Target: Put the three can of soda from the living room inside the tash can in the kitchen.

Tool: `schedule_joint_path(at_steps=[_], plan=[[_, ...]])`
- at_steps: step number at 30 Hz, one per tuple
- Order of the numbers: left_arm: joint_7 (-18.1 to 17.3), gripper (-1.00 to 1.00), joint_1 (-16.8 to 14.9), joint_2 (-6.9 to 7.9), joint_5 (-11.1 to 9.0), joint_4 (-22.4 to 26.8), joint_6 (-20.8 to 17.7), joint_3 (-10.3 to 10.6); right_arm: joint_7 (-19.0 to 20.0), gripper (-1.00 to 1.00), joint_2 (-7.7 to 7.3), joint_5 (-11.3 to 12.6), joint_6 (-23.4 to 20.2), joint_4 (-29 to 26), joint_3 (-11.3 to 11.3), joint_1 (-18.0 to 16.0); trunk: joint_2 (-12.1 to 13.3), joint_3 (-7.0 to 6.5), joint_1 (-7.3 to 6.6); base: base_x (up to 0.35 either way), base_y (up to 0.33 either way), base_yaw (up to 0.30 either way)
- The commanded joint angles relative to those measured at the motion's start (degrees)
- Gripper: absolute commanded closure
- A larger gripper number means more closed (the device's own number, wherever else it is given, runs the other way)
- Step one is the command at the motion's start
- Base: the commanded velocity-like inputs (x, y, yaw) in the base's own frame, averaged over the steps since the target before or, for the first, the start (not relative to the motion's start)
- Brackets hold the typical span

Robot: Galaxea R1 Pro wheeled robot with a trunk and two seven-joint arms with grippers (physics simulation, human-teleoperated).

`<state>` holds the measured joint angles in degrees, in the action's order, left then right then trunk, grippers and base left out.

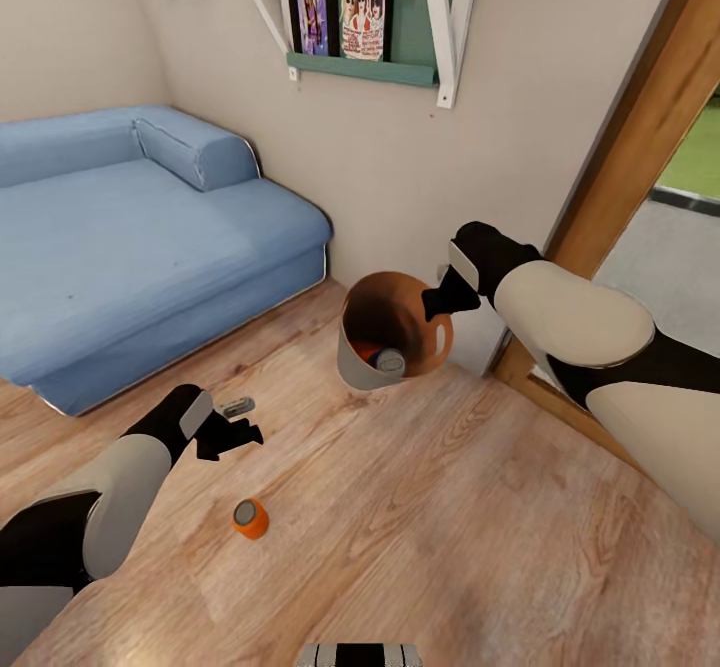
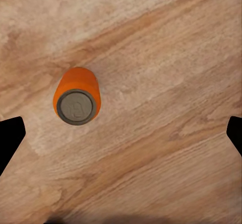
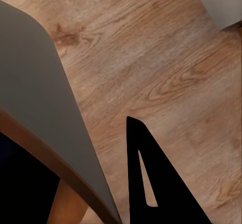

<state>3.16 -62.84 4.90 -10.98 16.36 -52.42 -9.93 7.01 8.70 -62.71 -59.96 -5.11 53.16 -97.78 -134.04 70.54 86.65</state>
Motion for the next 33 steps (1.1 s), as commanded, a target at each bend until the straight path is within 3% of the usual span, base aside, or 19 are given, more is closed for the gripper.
schedule_joint_path(at_steps=[1,23,33], plan=[[0.0,-1.0,0.0,-0.01,-0.01,0.0,0.01,0.0,0.28,1.0,-0.01,1.42,-0.04,0.0,1.15,-0.01,-0.42,0.17,0.21,0.0,0.0,0.0],[-0.01,-1.0,0.87,0.0,-0.01,-2.33,0.01,0.08,0.36,1.0,0.0,1.45,-0.04,0.01,1.28,0.08,-9.2,4.13,5.02,0.0,0.0,0.0],[0.0,-1.0,1.16,0.01,-0.12,-2.3,0.69,0.08,0.29,1.0,-0.03,1.37,-0.04,0.01,1.24,0.21,-9.34,6.34,5.28,0.0,0.0,0.0]])
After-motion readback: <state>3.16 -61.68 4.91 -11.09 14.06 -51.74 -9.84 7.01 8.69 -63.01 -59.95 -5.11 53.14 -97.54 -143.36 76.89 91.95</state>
